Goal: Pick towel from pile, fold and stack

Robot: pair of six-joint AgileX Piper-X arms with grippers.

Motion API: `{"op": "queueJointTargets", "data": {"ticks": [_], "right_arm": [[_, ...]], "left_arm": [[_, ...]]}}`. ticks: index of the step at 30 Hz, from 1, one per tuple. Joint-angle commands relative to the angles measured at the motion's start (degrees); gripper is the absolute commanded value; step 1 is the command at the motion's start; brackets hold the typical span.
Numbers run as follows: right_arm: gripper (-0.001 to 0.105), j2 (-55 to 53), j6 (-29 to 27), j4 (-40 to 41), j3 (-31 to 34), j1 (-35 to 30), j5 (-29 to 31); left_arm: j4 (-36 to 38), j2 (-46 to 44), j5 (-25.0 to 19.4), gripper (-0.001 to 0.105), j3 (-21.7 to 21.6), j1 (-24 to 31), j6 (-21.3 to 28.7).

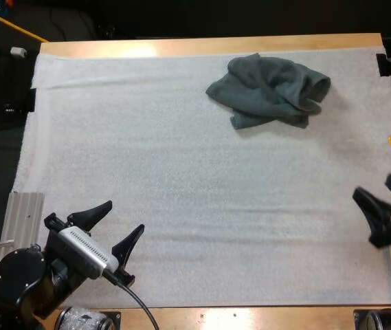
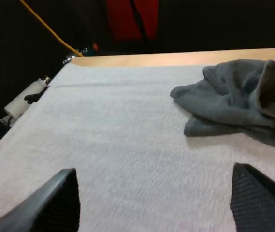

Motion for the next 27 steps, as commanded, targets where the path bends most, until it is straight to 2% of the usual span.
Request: {"op": "queueJointTargets", "data": {"ticks": [1, 7, 11, 18, 19, 22, 27], "right_arm": [[0.064, 1.55, -0.39, -2.03, -0.33, -0.12, -0.24], [0.064, 11.25, 1.13, -9.15, -0.33, 0.55, 4.13], [0.064, 18.55, 2.54, -14.07, -0.33, 4.36, 7.53], [0.064, 32.16, 5.31, -22.09, -0.91, 13.63, 22.59], [0.064, 33.47, 5.71, -22.44, -1.26, 14.13, 23.33], [0.064, 39.77, 8.02, -23.46, -3.89, 15.27, 24.83], [0.064, 51.76, 8.65, -23.68, -11.54, 15.31, 27.35]], "left_arm": [[-0.69, -0.05, 0.27, 0.061, -0.33, -0.21, -0.02], [-0.57, -0.05, 0.27, 0.061, -0.33, -0.21, -0.15], [0.13, -0.05, 0.27, 0.061, -0.33, -0.21, -0.2], [0.26, -0.05, 0.27, 0.061, -0.33, -0.21, -0.2], [0.26, -0.05, 0.27, 0.061, -0.33, -0.21, -0.2], [0.26, -0.05, 0.27, 0.061, -0.33, -0.21, -0.64], [0.26, -0.05, 0.27, 0.061, -0.33, -0.21, -0.83]]}}
